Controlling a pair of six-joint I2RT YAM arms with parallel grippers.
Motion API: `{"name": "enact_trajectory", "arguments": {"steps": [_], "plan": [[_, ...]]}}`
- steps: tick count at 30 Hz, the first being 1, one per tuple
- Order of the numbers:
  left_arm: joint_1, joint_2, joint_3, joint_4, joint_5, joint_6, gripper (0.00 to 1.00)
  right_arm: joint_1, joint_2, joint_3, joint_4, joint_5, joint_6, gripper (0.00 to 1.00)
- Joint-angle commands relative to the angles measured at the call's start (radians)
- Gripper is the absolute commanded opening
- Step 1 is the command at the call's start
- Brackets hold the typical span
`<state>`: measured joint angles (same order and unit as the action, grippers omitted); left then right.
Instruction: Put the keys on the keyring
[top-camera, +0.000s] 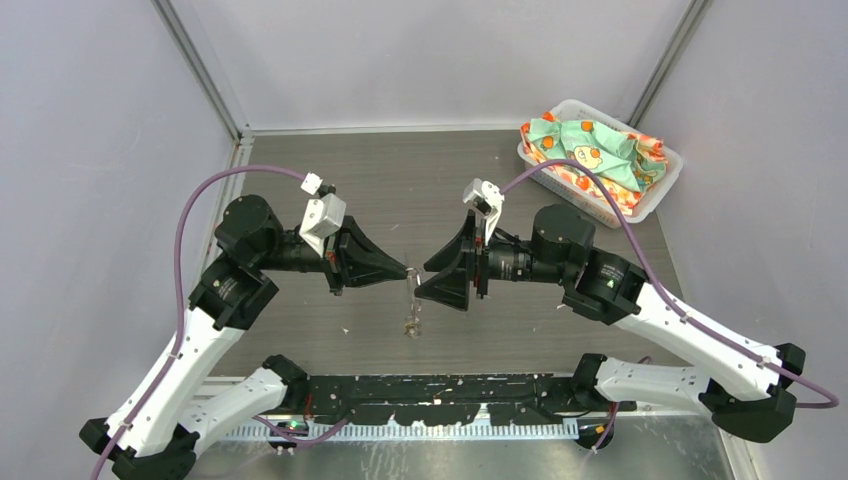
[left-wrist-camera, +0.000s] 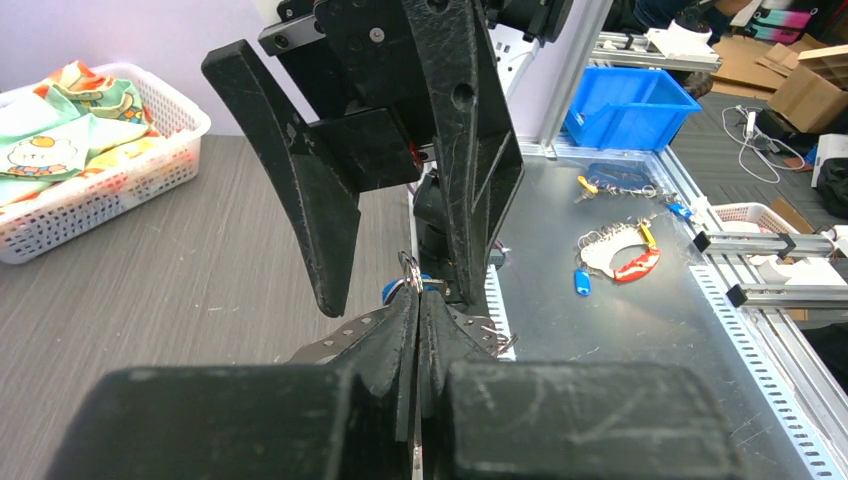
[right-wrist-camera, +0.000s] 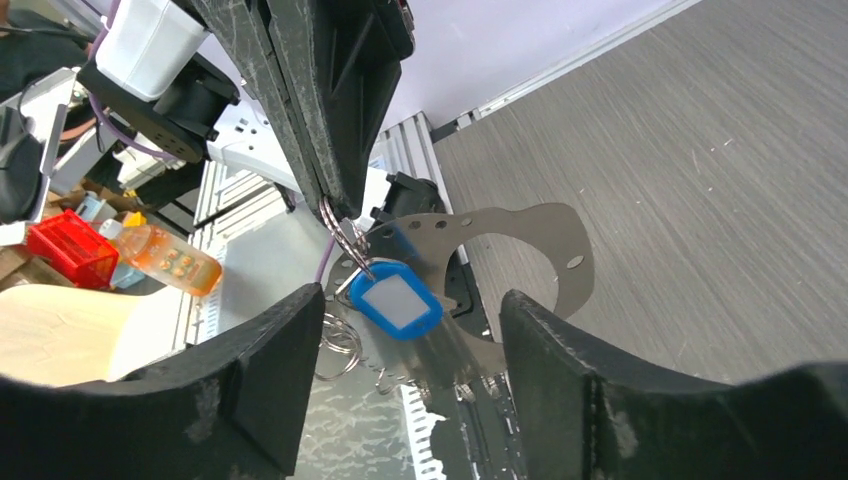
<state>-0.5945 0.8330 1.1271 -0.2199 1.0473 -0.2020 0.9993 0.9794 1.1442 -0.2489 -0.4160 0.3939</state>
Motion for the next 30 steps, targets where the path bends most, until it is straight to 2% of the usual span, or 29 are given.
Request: {"name": "enact_trajectory", "arguments": {"steps": [1,7,9,17,23,30], "plan": [[0.000,-0.020,0.017,0.054,-0.003,0.004,0.00,0.001,0.000,0.009,0.071,-0.017,0.004,0.63],[0.001,-0.022,0.016,0.056,-0.007,-0.002,0.00,-0.001,-0.004,-0.002,0.086,-0.013,0.009,0.31],[0.001,-0.022,0.016,0.055,-0.007,-0.003,0.00,-0.001,-0.006,-0.003,0.090,-0.016,0.013,0.25],[0.000,-0.033,0.013,0.059,-0.040,-0.008,0.00,0.000,-0.013,-0.001,0.072,-0.029,0.004,0.14],[0.001,-0.046,-0.006,0.094,-0.100,-0.008,0.00,0.000,0.003,0.011,0.033,-0.059,0.004,0.13],[0.000,-0.035,0.000,0.111,-0.087,-0.019,0.00,0.000,0.006,0.008,0.002,-0.080,0.010,0.14]]}}
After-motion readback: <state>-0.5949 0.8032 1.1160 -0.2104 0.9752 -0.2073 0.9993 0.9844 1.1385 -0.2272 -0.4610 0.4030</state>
